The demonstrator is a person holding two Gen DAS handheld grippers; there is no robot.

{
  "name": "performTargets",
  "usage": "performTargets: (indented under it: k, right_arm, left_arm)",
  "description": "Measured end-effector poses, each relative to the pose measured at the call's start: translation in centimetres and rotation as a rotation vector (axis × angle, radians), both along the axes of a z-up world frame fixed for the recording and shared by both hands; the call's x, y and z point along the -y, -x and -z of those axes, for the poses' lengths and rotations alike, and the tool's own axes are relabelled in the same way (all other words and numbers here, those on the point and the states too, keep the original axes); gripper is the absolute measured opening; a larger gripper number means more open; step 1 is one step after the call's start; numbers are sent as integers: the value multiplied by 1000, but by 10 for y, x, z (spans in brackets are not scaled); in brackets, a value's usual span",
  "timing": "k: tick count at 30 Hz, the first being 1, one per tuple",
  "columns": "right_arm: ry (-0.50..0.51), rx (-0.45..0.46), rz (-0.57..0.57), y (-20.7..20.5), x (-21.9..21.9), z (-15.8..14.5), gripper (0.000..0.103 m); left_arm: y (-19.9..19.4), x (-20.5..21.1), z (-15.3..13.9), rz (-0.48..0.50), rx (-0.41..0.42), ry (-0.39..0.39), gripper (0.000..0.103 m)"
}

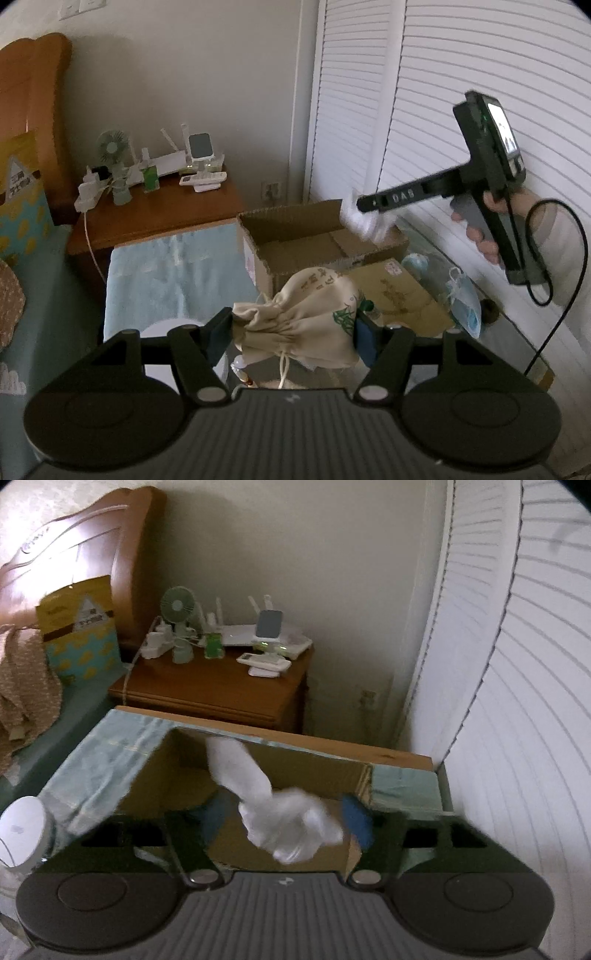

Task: Organize soft objects
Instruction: 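Carry the white cloth into the cardboard box and open the right tool while left carries pouch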

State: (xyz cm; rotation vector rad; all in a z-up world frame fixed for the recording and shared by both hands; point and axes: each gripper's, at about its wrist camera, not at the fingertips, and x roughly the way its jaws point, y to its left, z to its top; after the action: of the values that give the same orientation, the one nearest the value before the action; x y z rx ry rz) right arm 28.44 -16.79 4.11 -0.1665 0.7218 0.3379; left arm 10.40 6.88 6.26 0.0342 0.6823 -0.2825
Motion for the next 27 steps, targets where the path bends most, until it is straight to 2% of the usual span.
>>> performTargets:
  k: [2,4,17,27]
  right_arm:
    - [-12,8,5,1,4,3,99]
    - [-24,17,13,7,8,4,103]
    - [-14,59,59,104,20,17,103]
    - [-30,69,61,140,27,13,103]
  left_arm:
    - [-7,2,-2,5,4,-6,66]
    - [-13,5,-4,9,9,-9,66]
    - [-63,33,-27,62,48,-24,66]
    - [-143,66,-33,69,35,-26,66]
